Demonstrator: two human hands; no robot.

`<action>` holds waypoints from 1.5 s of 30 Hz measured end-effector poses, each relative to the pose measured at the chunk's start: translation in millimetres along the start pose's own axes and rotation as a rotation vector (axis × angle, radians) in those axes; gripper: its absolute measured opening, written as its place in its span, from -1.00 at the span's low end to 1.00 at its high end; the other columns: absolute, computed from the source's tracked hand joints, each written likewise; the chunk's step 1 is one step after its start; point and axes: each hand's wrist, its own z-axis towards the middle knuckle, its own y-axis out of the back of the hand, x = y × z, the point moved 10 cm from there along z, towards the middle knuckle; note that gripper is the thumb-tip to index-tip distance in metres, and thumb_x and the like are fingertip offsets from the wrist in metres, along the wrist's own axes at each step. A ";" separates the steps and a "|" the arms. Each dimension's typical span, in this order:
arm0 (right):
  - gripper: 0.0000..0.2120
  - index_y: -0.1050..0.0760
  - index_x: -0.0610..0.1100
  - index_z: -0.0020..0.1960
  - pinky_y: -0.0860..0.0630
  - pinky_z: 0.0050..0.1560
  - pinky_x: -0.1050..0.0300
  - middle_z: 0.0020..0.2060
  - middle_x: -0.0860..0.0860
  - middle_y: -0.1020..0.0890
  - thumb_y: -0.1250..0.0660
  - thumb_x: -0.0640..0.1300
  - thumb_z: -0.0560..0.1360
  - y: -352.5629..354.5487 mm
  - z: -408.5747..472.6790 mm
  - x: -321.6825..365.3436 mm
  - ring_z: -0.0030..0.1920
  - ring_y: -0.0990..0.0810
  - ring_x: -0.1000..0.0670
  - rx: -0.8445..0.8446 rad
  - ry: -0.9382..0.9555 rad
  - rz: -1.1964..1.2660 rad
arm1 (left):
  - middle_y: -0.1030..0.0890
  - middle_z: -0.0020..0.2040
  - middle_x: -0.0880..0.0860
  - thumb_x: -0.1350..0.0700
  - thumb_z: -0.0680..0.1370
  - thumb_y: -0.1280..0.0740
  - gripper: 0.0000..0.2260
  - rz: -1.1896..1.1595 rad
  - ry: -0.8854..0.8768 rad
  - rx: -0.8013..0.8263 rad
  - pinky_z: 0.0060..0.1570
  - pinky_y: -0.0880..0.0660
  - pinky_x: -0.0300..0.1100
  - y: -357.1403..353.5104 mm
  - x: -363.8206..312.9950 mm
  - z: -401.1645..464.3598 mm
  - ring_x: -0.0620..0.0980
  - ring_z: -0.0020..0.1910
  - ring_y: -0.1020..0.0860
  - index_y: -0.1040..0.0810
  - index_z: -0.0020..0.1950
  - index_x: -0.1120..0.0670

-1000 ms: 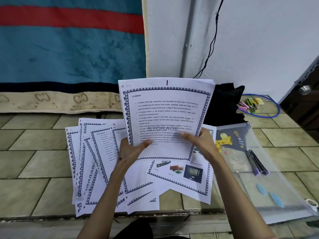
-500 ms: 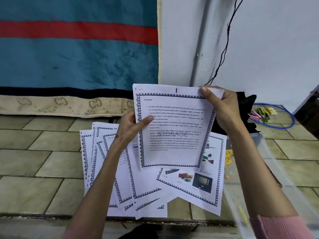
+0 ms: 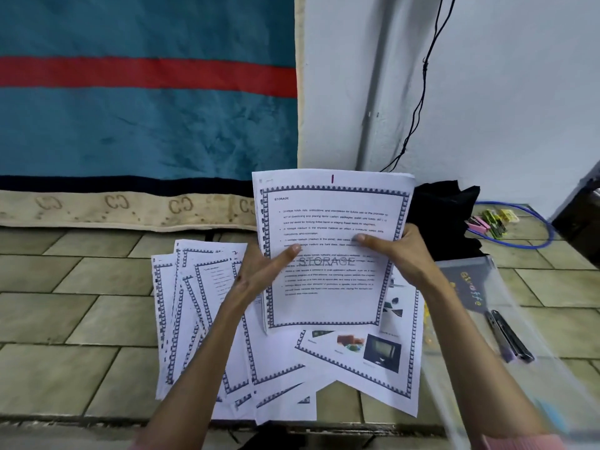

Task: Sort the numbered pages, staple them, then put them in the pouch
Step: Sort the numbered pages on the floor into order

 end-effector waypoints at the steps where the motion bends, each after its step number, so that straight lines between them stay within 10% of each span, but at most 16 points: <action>1: -0.84 -0.64 -0.10 -0.15 -0.59 -0.15 0.24 -0.23 0.11 -0.72 -0.49 -0.30 0.33 0.8 -0.2 1.6 -0.15 -0.69 0.07 -0.032 0.011 0.024 | -0.61 -0.03 -0.07 0.12 0.44 -0.44 -0.79 0.000 -0.003 -0.033 -0.01 -0.52 -0.26 -0.2 -1.5 -1.3 -0.08 0.03 -0.59 -0.53 0.03 -0.07; 6: -0.82 -0.62 -0.09 -0.16 -0.61 -0.15 0.24 -0.25 0.12 -0.72 -0.49 -0.32 0.33 6.3 -0.9 17.8 -0.16 -0.69 0.07 -0.129 0.089 0.088 | -0.57 -0.14 -0.20 0.15 0.42 -0.46 -0.80 -0.022 -0.063 -0.133 -0.25 -0.44 -0.60 6.6 -19.2 -1.9 -0.35 -0.15 -0.51 -0.51 -0.05 -0.05; 14: -0.85 -0.63 -0.10 -0.14 -0.58 -0.19 0.27 -0.26 0.11 -0.71 -0.49 -0.29 0.34 -2.1 -8.0 -1.0 -0.17 -0.69 0.08 -0.126 -0.010 0.066 | -0.57 -0.11 -0.13 0.13 0.46 -0.42 -0.78 0.069 0.039 -0.082 -0.37 -0.39 -0.59 -0.5 -3.2 -7.2 -0.22 -0.16 -0.53 -0.56 0.09 0.02; 19: -0.83 -0.63 -0.18 -0.08 -0.62 -0.15 0.17 -0.19 0.00 -0.72 -0.48 -0.31 0.34 0.0 -13.3 -6.5 -0.14 -0.70 0.00 -0.054 -0.158 0.120 | -0.62 0.07 -0.03 0.06 0.48 -0.37 -0.73 -0.001 0.229 0.191 0.10 -0.49 -0.17 -9.8 7.8 -15.9 -0.02 0.11 -0.58 -0.53 0.17 0.02; 23: -0.77 -0.64 -0.20 -0.06 -0.60 0.03 0.03 -0.12 -0.05 -0.72 -0.54 -0.19 0.30 -4.7 -53.3 -68.8 -0.10 -0.70 -0.03 -0.007 -0.393 0.012 | -0.41 0.37 0.10 -0.04 0.60 -0.14 -0.58 0.366 -0.003 -0.330 0.33 -0.30 -0.03 43.8 -14.5 -6.7 0.08 0.35 -0.37 -0.29 0.41 0.11; 26: -0.73 -0.62 -0.20 -0.02 -0.62 -0.07 0.10 -0.09 -0.05 -0.71 -0.54 -0.19 0.31 -14.2 -80.2 -99.1 -0.09 -0.70 0.00 0.027 -0.500 0.003 | -0.43 0.37 0.09 -0.05 0.62 -0.04 -0.58 0.744 -0.386 -0.041 0.34 -0.23 -0.08 -24.7 -54.1 6.5 0.06 0.35 -0.35 -0.34 0.41 0.11; 30: -0.65 -0.59 -0.25 0.07 -0.59 0.06 -0.11 -0.01 -0.13 -0.69 -0.52 -0.29 0.31 -21.8 -94.4 -116.8 -0.03 -0.69 -0.08 0.021 -0.546 0.090 | -0.62 0.06 -0.03 -0.11 0.62 -0.05 -0.70 0.790 -0.250 0.402 0.09 -0.42 -0.09 -99.8 -15.4 19.4 0.03 0.08 -0.53 -0.52 0.14 -0.07; 33: -0.60 -0.57 -0.24 0.11 -0.57 0.10 -0.15 0.01 -0.10 -0.69 -0.54 -0.25 0.30 -15.1 -96.8 -122.9 0.00 -0.68 -0.09 0.013 -0.555 0.080 | -0.49 -0.32 -0.13 -0.08 0.60 -0.14 -0.74 0.704 -0.198 0.438 -0.25 -0.36 -0.17 -115.2 -1.2 21.8 -0.05 -0.22 -0.47 -0.44 -0.25 -0.06; 37: -0.72 -0.58 -0.14 0.11 -0.59 0.08 0.05 0.01 -0.01 -0.69 -0.40 -0.04 0.45 -8.9 -90.7 -109.2 0.01 -0.67 0.03 0.033 -0.452 0.054 | -0.65 -0.17 0.00 -0.07 0.58 -0.18 -0.74 0.776 -0.268 0.360 -0.11 -0.48 -0.10 -115.5 -7.6 21.7 0.02 -0.13 -0.57 -0.57 -0.08 0.06; 45: -0.88 -0.62 -0.11 -0.19 -0.51 -0.13 0.37 -0.27 0.08 -0.67 -0.36 -0.13 0.50 38.3 -53.7 -76.7 -0.21 -0.60 0.17 -0.442 -0.235 0.079 | -0.66 -0.17 -0.07 -0.05 0.56 -0.23 -0.77 0.771 -0.365 0.393 -0.12 -0.52 -0.13 -129.9 -11.6 17.6 -0.04 -0.15 -0.59 -0.62 -0.07 0.03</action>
